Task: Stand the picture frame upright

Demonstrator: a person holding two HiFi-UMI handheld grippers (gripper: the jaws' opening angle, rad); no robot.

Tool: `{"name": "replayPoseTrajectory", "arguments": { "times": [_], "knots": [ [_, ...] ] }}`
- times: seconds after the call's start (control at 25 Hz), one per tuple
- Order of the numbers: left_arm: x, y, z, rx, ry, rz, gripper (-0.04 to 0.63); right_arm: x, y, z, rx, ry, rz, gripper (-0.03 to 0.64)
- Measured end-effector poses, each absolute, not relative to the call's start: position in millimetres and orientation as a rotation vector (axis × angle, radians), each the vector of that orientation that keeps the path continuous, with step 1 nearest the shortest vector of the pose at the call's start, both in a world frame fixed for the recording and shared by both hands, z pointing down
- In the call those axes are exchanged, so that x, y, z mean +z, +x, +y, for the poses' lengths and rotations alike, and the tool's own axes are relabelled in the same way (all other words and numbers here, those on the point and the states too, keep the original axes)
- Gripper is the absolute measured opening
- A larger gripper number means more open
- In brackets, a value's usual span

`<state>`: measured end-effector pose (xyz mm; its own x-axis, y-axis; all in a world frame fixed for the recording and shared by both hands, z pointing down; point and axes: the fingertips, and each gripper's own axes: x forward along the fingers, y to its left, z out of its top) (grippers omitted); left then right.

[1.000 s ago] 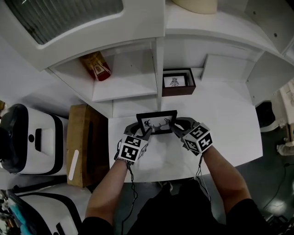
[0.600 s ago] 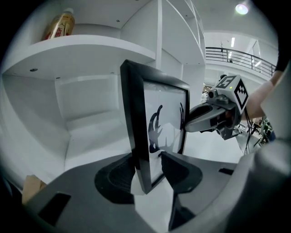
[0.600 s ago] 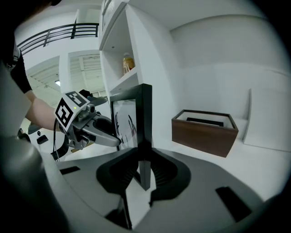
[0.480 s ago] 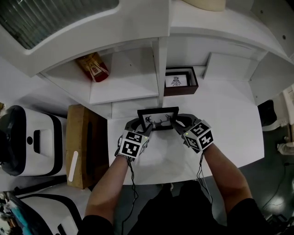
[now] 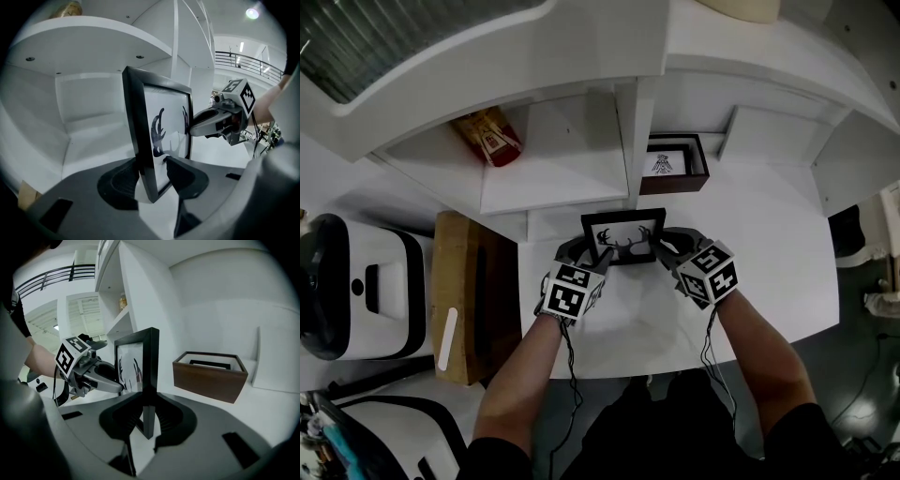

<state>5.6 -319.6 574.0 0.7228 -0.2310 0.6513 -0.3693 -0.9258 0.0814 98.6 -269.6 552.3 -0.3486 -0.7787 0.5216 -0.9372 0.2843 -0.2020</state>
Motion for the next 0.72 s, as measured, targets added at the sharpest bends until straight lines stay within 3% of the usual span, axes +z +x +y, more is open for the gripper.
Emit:
{"name": "replayPoseTrajectory", "arguments": {
  "times": [0.72],
  "knots": [
    [574.0, 8.1, -325.9, 0.963, 2.723, -0.479, 0.187, 551.9, 100.9, -275.6, 0.699, 1.57, -2.254, 0.075]
  ]
}}
